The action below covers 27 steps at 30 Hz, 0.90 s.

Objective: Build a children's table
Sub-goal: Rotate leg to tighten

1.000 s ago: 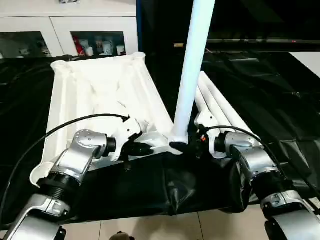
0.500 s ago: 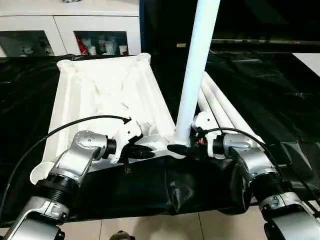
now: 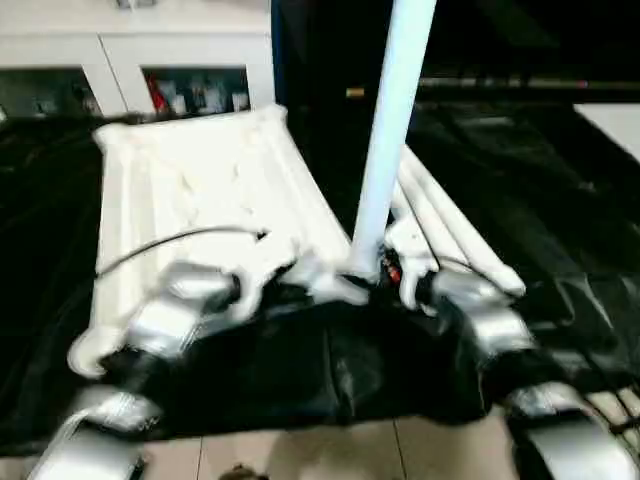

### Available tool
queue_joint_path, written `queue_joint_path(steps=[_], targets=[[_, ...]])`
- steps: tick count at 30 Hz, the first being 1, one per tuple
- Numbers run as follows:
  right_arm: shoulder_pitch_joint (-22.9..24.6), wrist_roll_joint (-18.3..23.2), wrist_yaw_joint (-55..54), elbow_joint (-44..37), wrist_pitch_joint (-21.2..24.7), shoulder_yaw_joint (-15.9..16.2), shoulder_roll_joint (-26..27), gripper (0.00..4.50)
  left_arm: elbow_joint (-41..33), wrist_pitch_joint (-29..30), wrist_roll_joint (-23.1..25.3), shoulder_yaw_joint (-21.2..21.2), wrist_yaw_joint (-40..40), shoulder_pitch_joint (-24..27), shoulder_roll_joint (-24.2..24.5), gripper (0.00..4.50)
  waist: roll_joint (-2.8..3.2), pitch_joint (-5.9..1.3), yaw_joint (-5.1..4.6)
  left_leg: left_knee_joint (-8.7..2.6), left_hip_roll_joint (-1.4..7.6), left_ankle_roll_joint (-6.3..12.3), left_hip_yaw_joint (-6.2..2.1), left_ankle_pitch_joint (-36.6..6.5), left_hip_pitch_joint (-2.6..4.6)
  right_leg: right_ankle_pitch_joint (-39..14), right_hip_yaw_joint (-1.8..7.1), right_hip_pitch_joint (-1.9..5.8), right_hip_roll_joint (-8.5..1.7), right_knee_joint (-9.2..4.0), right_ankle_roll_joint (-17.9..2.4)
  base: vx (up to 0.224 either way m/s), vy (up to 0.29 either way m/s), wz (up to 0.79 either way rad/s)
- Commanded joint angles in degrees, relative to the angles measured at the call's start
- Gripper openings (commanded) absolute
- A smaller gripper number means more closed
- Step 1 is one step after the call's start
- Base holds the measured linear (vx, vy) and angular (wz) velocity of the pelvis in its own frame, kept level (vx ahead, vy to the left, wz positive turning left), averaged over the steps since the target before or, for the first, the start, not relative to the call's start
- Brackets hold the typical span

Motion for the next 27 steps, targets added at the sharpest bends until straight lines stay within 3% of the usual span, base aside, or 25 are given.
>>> queue_joint_path(steps=[1, 4, 8, 10, 15, 17, 18, 22, 27], targets=[[-0.1, -0.8, -9.9, 5.6, 3.2, -1.3, 2.6, 2.79, 2.4, 0.9, -1.8, 3.7, 9.6, -1.4, -5.1, 0.00, -0.53, -3.10, -0.48, -4.19, 1.27, -1.67, -1.01, -19.3, 1.51, -24.8, 2.29, 1.69, -3.07, -5.60, -9.3, 0.000, 0.000, 0.00], [-2.2, -0.3, -14.4, 8.4, 3.2, -1.7, 6.3, 2.79, 3.4, 1.6, -0.8, 2.9, 14.6, -2.3, -9.8, 0.00, -0.66, -3.32, -0.25, -4.24, 1.23, -1.28, -1.16, -19.7, 1.49, -25.5, 2.21, 1.89, -3.21, -5.85, -8.1, 0.000, 0.000, 0.00], [-4.2, -0.2, -14.9, 10.8, 1.1, -2.1, 8.9, 2.79, 4.0, 0.5, 1.6, 0.1, 15.8, -2.6, -12.3, 0.00, -0.72, -3.50, -0.18, -4.24, 1.16, 0.03, -1.11, -18.1, 1.04, -22.7, 2.19, 1.98, -3.13, -5.68, -7.8, 0.000, 0.000, 0.00], [-4.8, 0.4, -13.6, 11.5, 0.5, -2.8, 9.5, 3.35, 4.2, -0.1, 2.4, -0.7, 15.6, -2.7, -12.1, 0.00, -0.72, -3.51, -0.10, -4.21, 1.12, 0.36, -1.08, -18.0, 0.98, -22.4, 2.18, 2.00, -3.12, -5.70, -7.6, 0.000, 0.000, 0.00], [-5.5, 1.7, -11.2, 11.4, -0.4, -4.1, 9.2, 3.77, 4.0, -0.8, 2.6, -0.4, 14.9, -2.4, -9.9, 0.00, -0.78, -3.42, -0.16, -4.37, 1.13, 0.52, -1.18, -18.8, 0.90, -24.0, 2.07, 1.99, -3.18, -5.84, -7.3, 0.000, 0.000, 0.00], [-5.8, 0.7, -10.5, 11.6, -2.3, -3.5, 8.0, 3.91, 3.3, -2.3, 2.4, 0.1, 13.2, -1.9, -8.9, 0.00, -0.78, -3.33, -0.23, -4.41, 1.17, 0.51, -1.15, -19.4, 0.96, -24.9, 2.09, 1.80, -3.20, -6.01, -7.2, 0.000, 0.000, 0.00], [-5.5, -0.3, -8.0, 11.0, -3.8, -2.5, 6.3, 3.96, 2.4, -3.2, 2.4, 0.8, 12.6, -1.0, -7.5, 0.00, -1.09, -3.38, -0.16, -4.41, 1.17, 0.57, -1.22, -19.2, 0.80, -25.5, 2.01, 1.96, -3.32, -5.99, -7.0, 0.000, 0.000, 0.00], [-3.8, -1.2, -1.1, 7.9, -4.8, -0.8, 2.6, 3.96, 1.2, -4.5, 1.9, 1.3, 9.8, 0.6, -4.8, 0.00, -1.22, -3.34, -0.04, -4.33, 1.17, 1.33, -1.11, -17.8, 0.62, -24.8, 2.09, 2.05, -3.35, -5.95, -6.8, 0.000, 0.000, 0.00], [-0.2, -3.9, 9.5, 2.5, -8.2, 3.2, -4.3, 3.96, 0.7, -7.6, 0.9, 2.5, 5.8, 2.5, -0.2, 0.00, -1.40, -3.51, 0.25, -4.16, 1.27, 2.42, -0.92, -14.6, 0.42, -21.5, 2.16, 2.29, -3.16, -5.50, -7.4, 0.000, 0.000, 0.00]])
